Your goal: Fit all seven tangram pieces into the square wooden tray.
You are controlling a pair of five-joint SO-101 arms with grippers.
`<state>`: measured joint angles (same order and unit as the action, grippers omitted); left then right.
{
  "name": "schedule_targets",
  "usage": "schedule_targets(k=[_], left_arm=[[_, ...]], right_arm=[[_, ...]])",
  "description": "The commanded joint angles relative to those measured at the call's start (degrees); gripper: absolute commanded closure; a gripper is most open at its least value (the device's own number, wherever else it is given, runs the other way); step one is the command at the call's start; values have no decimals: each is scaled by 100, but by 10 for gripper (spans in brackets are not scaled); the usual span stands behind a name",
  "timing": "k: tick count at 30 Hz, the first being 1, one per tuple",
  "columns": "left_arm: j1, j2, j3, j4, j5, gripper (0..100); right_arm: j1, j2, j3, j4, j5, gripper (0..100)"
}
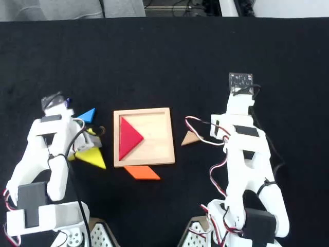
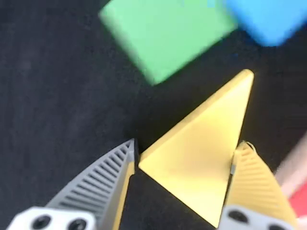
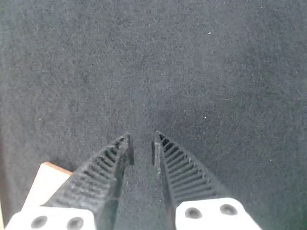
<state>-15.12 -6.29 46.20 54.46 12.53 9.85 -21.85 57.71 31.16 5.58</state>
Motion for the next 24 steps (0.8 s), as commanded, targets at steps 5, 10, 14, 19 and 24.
schedule_targets(k=[5, 10, 14, 19, 24], left_arm=[[646, -1187, -1349, 800, -2374, 694], [1288, -1248, -2501, 1802, -3578, 694], [963, -1073, -2897, 2716, -2760, 690], [92, -651, -1613, 1574, -2048, 688], [48, -545, -154, -53, -1565, 684]], right_arm=[[-79, -259, -22, -105, 44, 923], [-62, -259, -31, -105, 44, 923], [-62, -259, -22, -105, 44, 923], [-70, -259, -31, -105, 44, 923], [-88, -259, -22, -105, 44, 923]])
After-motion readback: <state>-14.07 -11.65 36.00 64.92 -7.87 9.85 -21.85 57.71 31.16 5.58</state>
